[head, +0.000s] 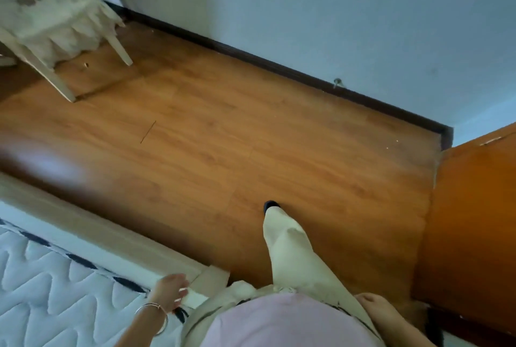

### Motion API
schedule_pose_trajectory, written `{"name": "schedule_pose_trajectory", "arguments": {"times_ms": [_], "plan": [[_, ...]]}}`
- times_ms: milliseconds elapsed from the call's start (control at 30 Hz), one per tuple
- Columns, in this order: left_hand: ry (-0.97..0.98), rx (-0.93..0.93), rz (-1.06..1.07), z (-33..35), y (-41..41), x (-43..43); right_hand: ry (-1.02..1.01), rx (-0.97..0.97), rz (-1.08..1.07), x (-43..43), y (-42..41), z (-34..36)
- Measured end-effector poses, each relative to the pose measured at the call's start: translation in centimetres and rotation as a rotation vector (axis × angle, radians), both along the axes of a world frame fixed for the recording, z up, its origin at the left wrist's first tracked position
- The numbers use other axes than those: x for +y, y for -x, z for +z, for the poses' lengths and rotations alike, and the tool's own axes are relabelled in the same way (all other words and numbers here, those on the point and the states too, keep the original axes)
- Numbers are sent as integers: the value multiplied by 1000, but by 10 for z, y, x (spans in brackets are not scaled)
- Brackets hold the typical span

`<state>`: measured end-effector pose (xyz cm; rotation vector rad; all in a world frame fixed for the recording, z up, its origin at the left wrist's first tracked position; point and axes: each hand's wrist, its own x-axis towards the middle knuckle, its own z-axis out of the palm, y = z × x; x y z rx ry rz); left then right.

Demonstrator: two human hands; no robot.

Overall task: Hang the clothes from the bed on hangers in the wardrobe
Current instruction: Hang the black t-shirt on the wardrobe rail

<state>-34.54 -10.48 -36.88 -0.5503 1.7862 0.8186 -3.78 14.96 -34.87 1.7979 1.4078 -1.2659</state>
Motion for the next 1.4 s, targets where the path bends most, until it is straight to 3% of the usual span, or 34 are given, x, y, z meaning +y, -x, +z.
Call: {"name": "schedule_pose_trajectory", "arguments": {"times_ms": [200,333,467,567,700,867,1200,1400], "plan": [[-47,110,78,27,2,114,-92,90,158,152,79,13],[-30,194,84,44,15,137,-70,151,260,203,138,17],[52,192,307,49,14,121,75,28,488,213,191,9],[105,86,508,41,2,105,163,-44,705,211,249,9],[140,10,762,30,11,89,160,123,878,198,355,8],[169,55,839,10,92,67,41,248,922,182,491,6],[120,208,848,16,294,17,35,213,1001,123,689,17],[130,155,942,3,371,2,25,92,1110,115,801,4]]}}
